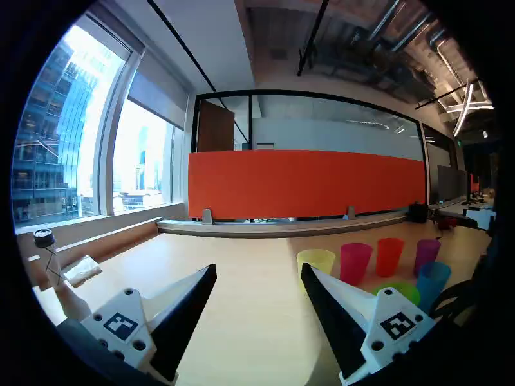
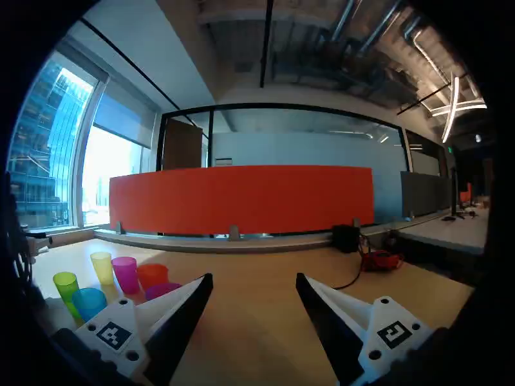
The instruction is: Pour water
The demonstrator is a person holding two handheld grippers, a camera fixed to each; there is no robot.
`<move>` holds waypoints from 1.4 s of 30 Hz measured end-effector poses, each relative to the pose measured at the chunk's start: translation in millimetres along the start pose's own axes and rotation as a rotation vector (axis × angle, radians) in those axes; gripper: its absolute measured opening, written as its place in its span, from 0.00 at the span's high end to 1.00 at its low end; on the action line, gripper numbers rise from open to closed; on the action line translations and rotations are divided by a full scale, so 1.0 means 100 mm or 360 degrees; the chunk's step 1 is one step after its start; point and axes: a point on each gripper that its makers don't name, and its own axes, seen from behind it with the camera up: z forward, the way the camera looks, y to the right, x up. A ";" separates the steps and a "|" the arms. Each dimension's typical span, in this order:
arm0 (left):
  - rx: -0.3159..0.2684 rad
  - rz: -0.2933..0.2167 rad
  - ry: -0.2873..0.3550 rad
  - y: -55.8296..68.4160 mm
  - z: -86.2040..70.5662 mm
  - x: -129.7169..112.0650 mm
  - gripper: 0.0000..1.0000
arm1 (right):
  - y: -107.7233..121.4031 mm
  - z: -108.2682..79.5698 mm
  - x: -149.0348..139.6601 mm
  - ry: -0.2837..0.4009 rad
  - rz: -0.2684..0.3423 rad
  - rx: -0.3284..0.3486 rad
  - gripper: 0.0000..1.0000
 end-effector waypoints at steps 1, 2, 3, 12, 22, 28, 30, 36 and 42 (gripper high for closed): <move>0.0000 0.0000 0.0000 0.00 0.00 0.00 0.02 | 0.00 0.00 0.00 -0.0002 -0.0001 0.0001 0.00; 0.0000 0.0000 0.0000 0.00 0.00 0.00 0.02 | 0.01 0.00 -0.01 -0.0003 -0.0002 0.0003 0.00; 0.0000 0.0000 0.0000 0.00 0.00 0.00 0.02 | 0.01 0.00 -0.01 -0.0005 -0.0004 0.0004 0.00; 0.0000 -0.0001 0.0000 0.00 0.00 0.00 0.02 | 0.00 0.02 -0.05 -0.0019 -0.0037 0.0019 0.00; 0.0000 0.0000 0.0000 0.00 0.00 0.00 0.02 | 0.04 0.03 -0.10 -0.0031 -0.0027 0.0006 0.00; 0.0000 0.0000 0.0000 0.00 0.00 0.00 0.02 | 0.02 0.04 -0.11 -0.0033 -0.0036 0.0008 0.00; 0.0000 -0.0001 0.0000 0.00 0.00 0.00 0.02 | 0.01 0.05 -0.11 -0.0033 -0.0041 0.0008 0.00; 0.0000 0.0000 0.0000 0.00 0.00 0.00 0.02 | 0.01 0.05 -0.12 -0.0034 -0.0041 0.0008 0.00; 0.0000 0.0000 0.0000 0.00 0.00 0.00 0.02 | 0.01 0.05 -0.12 -0.0035 -0.0041 0.0004 0.00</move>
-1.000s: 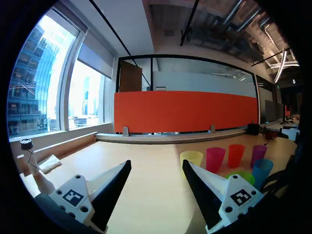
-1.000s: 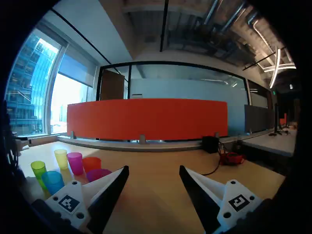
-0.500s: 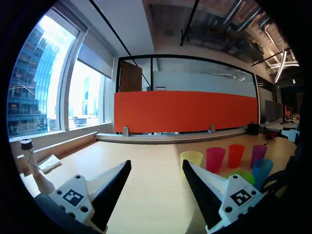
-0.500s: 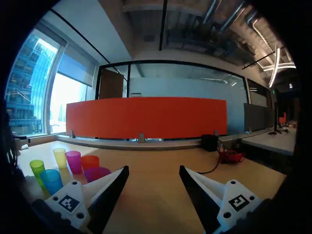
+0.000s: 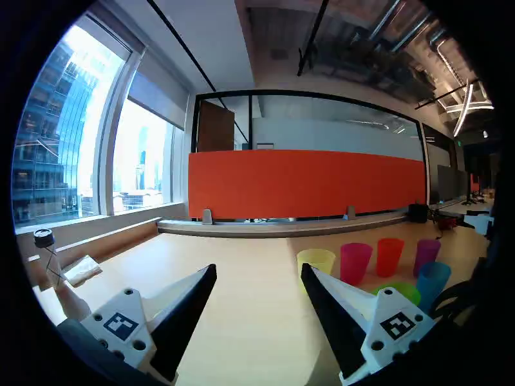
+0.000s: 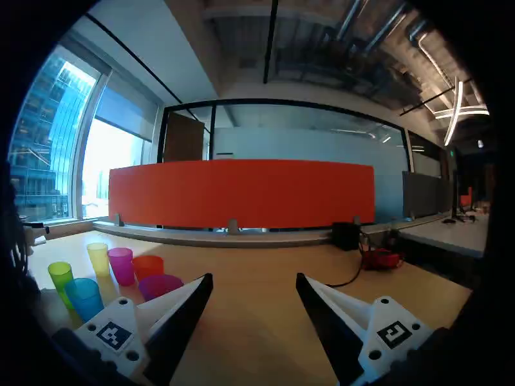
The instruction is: Pour water
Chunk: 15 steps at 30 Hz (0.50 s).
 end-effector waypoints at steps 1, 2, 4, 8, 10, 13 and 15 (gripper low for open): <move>0.0000 0.0000 0.0000 0.00 0.00 0.00 0.02 | 0.00 0.00 0.00 0.0000 0.0000 0.0000 0.00; 0.0000 0.0000 0.0000 0.00 0.00 0.00 0.02 | 0.00 0.00 0.00 0.0000 0.0000 0.0000 0.00; 0.0000 0.0000 0.0000 0.00 0.00 0.00 0.02 | -0.01 0.00 0.00 0.0000 -0.0001 0.0000 0.00; 0.0000 0.0000 0.0000 -0.01 0.00 0.00 0.02 | -0.02 -0.01 -0.01 0.0000 -0.0001 0.0002 0.00; 0.0000 0.0000 0.0000 0.00 0.00 0.00 0.02 | -0.02 -0.01 -0.01 -0.0002 0.0000 0.0003 0.00; 0.0000 0.0000 0.0000 0.00 0.00 0.00 0.02 | -0.02 -0.01 -0.02 -0.0004 0.0001 0.0004 0.00; 0.0000 0.0000 0.0000 0.00 0.00 0.00 0.02 | -0.02 -0.01 -0.02 -0.0004 0.0001 0.0004 0.00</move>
